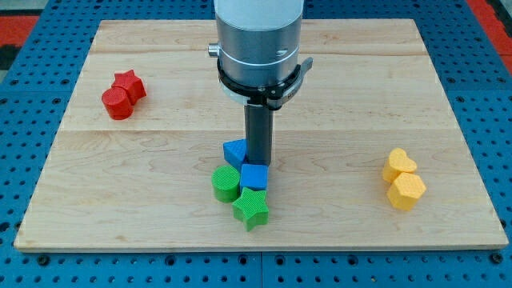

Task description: Place your arm to the bottom center of the board

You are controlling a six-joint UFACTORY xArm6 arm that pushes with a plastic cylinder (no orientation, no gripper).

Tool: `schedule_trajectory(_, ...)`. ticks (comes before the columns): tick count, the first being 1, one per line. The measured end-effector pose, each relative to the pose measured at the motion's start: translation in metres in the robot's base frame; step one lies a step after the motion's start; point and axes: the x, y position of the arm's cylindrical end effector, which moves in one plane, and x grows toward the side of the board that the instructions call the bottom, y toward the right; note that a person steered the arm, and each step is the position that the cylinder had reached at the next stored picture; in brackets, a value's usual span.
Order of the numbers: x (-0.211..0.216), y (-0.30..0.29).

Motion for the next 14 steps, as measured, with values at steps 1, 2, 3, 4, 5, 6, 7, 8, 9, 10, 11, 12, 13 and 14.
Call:
schedule_trajectory(1, 0.000, 0.000)
schedule_trajectory(2, 0.007, 0.010)
schedule_trajectory(3, 0.062, 0.037)
schedule_trajectory(4, 0.066, 0.052)
schedule_trajectory(5, 0.111, 0.075)
schedule_trajectory(6, 0.119, 0.068)
schedule_trajectory(7, 0.118, 0.027)
schedule_trajectory(8, 0.118, -0.012)
schedule_trajectory(9, 0.113, -0.040)
schedule_trajectory(10, 0.083, -0.048)
schedule_trajectory(11, 0.078, -0.047)
schedule_trajectory(12, 0.118, -0.046)
schedule_trajectory(13, 0.118, -0.028)
schedule_trajectory(14, 0.119, 0.025)
